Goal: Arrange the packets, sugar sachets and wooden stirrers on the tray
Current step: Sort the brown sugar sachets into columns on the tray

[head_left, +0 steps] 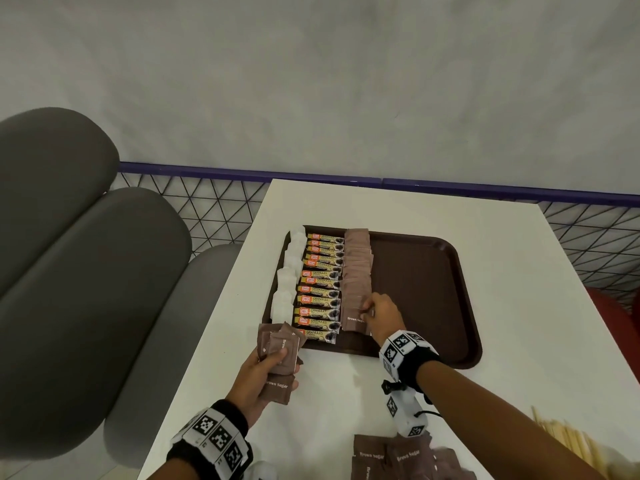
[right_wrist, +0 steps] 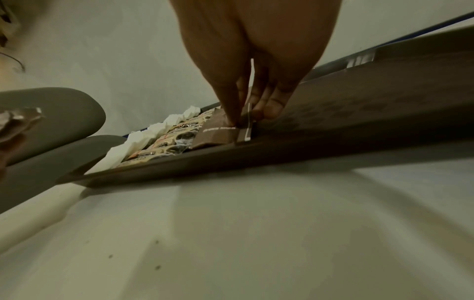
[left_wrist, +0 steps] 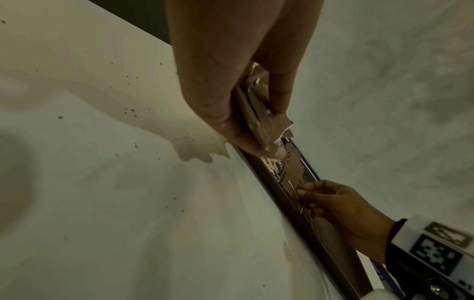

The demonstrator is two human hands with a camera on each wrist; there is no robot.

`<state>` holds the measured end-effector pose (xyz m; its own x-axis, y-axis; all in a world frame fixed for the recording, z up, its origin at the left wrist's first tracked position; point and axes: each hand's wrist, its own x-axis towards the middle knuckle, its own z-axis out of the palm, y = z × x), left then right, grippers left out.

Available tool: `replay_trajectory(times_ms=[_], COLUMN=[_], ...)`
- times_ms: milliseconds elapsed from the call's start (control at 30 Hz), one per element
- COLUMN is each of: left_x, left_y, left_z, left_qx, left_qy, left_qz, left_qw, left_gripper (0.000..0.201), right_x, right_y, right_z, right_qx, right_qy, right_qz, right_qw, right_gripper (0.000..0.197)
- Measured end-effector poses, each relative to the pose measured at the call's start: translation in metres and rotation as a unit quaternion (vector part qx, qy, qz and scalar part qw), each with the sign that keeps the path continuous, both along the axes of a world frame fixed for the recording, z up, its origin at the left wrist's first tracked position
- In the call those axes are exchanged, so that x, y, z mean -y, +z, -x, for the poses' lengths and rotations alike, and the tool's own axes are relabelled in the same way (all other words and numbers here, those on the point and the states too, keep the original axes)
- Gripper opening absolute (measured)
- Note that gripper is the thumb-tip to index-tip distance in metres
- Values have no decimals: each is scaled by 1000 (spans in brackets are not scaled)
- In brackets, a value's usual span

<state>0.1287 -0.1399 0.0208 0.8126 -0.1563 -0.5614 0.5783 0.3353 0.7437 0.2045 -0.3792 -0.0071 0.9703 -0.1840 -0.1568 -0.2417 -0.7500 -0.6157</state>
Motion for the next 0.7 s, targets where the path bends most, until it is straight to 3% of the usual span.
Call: replay_trajectory(times_ms=[200, 367, 500, 600, 700], left_x=[3, 8, 11, 14, 18], left_y=[4, 9, 11, 12, 15], left_z=[1, -1, -1, -1, -1], left_qx=[16, 30, 41, 53, 55], left_qy=[7, 17, 23, 22, 12], left_qz=[-17, -21, -26, -28, -26], left_qw=[1000, 999, 999, 998, 998], left_gripper=[24, 20, 20, 22, 22], right_x=[-2, -26, -51, -65, -71], right_y=[8, 23, 33, 29, 22], right_z=[2, 10, 21, 26, 28], right_qx=[36, 57, 12, -69, -96], right_qy=[16, 112, 173, 178, 158], right_qz=[11, -116, -220, -233, -271], right_qw=[999, 985, 960, 953, 945], right_gripper=[23, 10, 18, 30, 32])
